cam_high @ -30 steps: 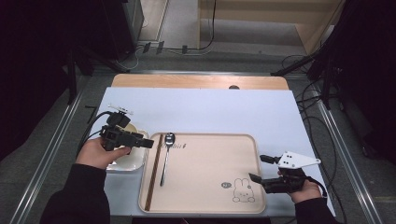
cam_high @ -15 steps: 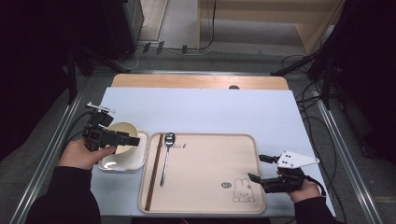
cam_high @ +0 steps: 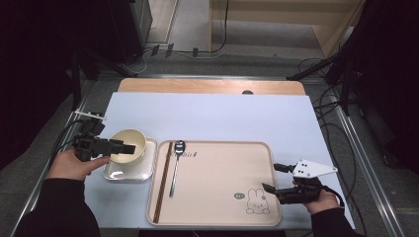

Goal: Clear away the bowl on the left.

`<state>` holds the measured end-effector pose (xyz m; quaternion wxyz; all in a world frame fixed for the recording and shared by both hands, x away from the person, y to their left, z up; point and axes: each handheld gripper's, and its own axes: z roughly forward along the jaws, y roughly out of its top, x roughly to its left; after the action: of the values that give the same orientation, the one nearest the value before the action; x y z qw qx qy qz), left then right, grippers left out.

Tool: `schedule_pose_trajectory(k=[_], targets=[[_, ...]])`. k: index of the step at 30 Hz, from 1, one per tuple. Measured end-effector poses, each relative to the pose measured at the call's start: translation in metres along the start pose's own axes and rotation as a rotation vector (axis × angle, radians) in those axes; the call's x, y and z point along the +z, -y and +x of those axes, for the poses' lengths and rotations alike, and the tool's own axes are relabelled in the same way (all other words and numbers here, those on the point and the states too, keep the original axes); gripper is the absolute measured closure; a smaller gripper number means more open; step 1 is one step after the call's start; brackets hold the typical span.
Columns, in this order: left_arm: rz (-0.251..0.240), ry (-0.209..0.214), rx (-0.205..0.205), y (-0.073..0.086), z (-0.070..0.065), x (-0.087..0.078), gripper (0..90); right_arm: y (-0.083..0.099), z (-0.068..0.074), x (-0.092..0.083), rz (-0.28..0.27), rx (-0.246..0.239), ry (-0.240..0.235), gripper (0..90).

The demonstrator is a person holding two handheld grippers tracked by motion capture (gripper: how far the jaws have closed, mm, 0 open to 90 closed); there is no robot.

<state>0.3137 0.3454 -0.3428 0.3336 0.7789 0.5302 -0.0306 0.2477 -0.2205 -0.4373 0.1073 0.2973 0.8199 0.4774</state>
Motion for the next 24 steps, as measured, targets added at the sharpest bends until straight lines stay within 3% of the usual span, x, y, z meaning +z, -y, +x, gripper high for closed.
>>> schedule_pose_trajectory(k=[3,8,17,19,24], targets=[[-0.001,-0.011,-0.016,0.003,0.008,-0.004,27.6,0.000,0.000,0.000,-0.001,-0.001,0.000,22.8],[-0.003,-0.070,-0.057,0.008,0.020,-0.009,30.0,0.000,0.000,0.000,0.000,-0.001,0.000,22.8],[-0.019,-0.114,-0.115,0.018,0.045,-0.017,32.7,-0.001,0.000,0.001,0.000,-0.004,0.000,22.8],[-0.017,-0.141,-0.124,0.020,0.050,-0.016,34.4,0.000,0.000,0.001,0.002,-0.004,0.000,22.8],[0.000,-0.154,-0.160,0.024,0.066,-0.006,41.0,0.000,0.001,0.001,0.003,-0.005,-0.001,22.8]])
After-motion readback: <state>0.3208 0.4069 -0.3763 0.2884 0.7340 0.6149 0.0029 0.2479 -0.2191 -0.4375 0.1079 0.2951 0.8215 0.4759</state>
